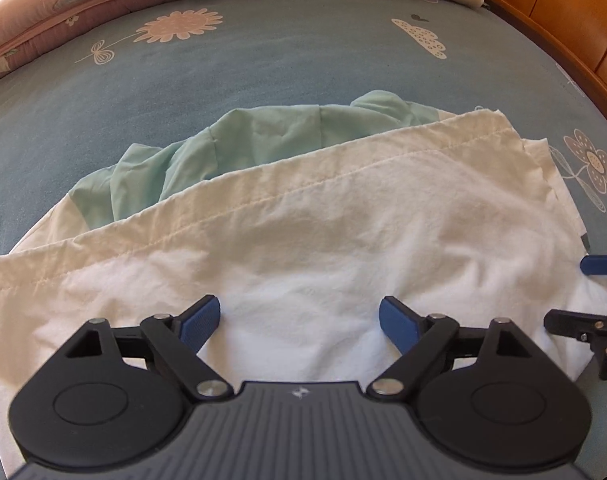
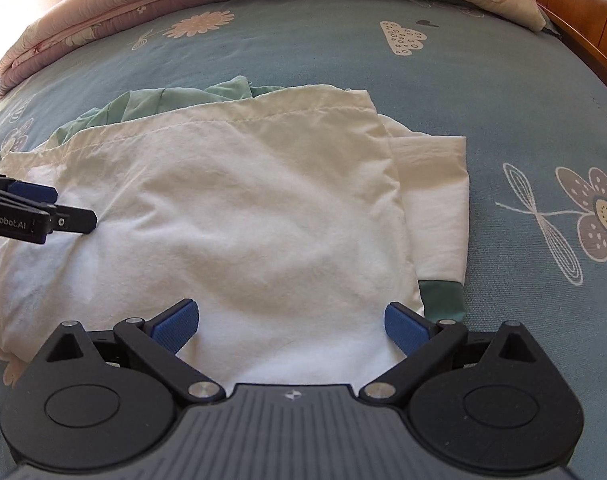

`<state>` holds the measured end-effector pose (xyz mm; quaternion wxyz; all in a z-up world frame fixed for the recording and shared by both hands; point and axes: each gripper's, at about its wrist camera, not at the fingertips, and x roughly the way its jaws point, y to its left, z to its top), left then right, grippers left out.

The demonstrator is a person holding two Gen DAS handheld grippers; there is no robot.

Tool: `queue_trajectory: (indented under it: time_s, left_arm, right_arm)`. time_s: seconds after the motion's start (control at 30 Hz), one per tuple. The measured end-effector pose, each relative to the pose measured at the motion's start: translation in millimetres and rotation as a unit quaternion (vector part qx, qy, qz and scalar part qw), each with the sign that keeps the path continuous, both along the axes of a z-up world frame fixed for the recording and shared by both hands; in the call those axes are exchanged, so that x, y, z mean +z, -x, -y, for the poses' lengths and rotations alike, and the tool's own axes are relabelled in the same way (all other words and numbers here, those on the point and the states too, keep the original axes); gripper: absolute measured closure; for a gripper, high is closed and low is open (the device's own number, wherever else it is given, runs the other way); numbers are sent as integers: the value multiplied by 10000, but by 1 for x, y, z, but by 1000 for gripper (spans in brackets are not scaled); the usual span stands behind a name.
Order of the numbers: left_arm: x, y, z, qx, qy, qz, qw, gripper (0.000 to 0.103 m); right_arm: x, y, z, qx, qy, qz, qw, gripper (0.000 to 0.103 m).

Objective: Fold clothes

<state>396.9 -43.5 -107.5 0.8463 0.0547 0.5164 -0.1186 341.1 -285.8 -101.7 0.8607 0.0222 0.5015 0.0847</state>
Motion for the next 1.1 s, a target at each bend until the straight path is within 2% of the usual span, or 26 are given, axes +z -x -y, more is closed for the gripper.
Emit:
queue_trajectory:
  time_s: [0.2, 0.4, 0.5, 0.6, 0.67, 0.73, 0.83, 0.93, 1.0, 1.1]
  left_arm:
    - [24, 13, -8, 23, 21, 204, 9998, 16]
    - [21, 27, -22, 191, -244, 361, 9989, 16]
    - [14, 33, -26, 227, -189, 309, 9991, 16]
    - [19, 36, -40, 529, -55, 522, 9972, 16]
    - [28, 33, -56, 831, -153, 804, 9932, 16]
    - [31, 25, -77, 1145, -284, 907, 9889, 16]
    - [21, 9, -112, 1534, -534, 938, 9822, 16]
    - [-8, -12, -137, 1575, -505, 611, 9843, 16]
    - [-21, -21, -146, 1570, -415, 544, 9852, 10]
    - [-14, -23, -145, 1512, -421, 639, 9855, 12]
  right_arm:
    - [28, -22, -7, 133, 29, 462, 9988, 2]
    - [25, -52, -19, 89, -180, 520, 9984, 2]
    - [18, -56, -33, 158, -38, 474, 9987, 2]
    - [17, -54, -43, 225, 20, 414, 9989, 2]
    - [21, -50, -48, 307, 53, 450, 9985, 2]
    - [24, -46, -51, 350, 111, 475, 9982, 2]
    - [24, -43, -55, 366, 106, 431, 9983, 2]
    - [19, -41, -60, 352, 47, 364, 9987, 2]
    - [17, -40, -63, 338, 42, 331, 9989, 2]
    - [17, -35, -69, 399, 43, 298, 9987, 2]
